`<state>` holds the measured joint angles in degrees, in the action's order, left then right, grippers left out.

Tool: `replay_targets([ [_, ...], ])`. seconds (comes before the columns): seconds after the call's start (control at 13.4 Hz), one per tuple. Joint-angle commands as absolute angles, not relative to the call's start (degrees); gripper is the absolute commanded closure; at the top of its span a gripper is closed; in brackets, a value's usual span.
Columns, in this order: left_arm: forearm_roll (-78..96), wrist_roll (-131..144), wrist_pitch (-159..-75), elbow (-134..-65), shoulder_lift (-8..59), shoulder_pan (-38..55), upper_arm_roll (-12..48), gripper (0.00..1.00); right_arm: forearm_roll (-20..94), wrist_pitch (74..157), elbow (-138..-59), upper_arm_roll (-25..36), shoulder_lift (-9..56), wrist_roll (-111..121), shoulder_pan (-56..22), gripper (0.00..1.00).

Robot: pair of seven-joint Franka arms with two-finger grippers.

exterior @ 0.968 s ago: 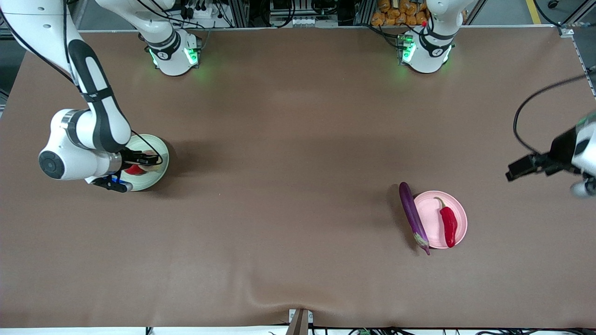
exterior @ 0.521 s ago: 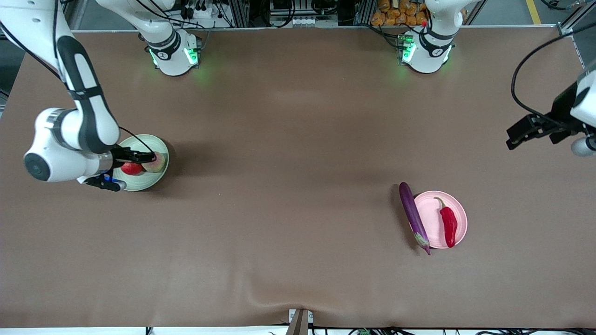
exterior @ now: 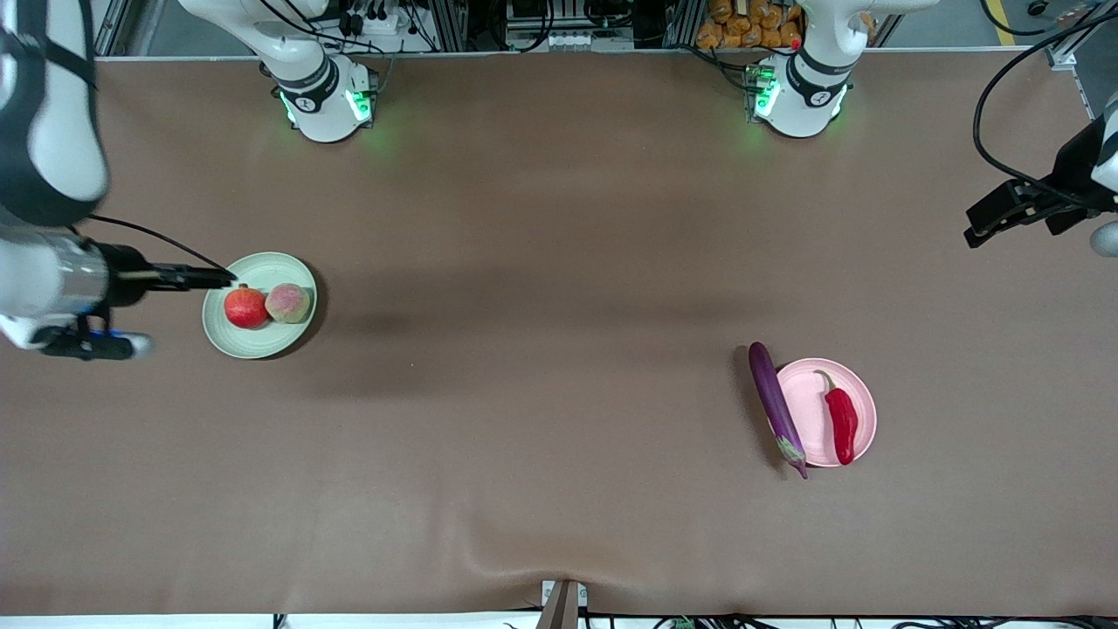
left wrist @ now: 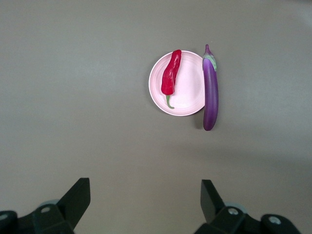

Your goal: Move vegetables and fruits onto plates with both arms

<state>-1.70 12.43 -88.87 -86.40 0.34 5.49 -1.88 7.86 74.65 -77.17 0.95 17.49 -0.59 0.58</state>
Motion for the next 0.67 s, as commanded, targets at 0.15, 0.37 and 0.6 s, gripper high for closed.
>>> replay_targets([
  [0.15, 1.1, 11.5, -89.2, -87.9, -1.5, 6.2, -2.9, 0.0, 10.4, 63.1, -62.8, 1.0, 15.3, 4.2, -0.3, 0.0],
  [0.37, 0.7, 12.5, -89.1, -87.5, -1.4, 6.9, -2.7, 0.0, 6.6, 66.3, -68.6, 0.9, 7.1, 4.7, -1.1, 0.0],
  [0.6, 0.4, 11.7, -88.9, -87.5, -1.8, 6.3, -2.3, 0.0, 5.8, 74.8, -83.8, 1.9, -1.8, 12.1, -1.0, 0.0],
])
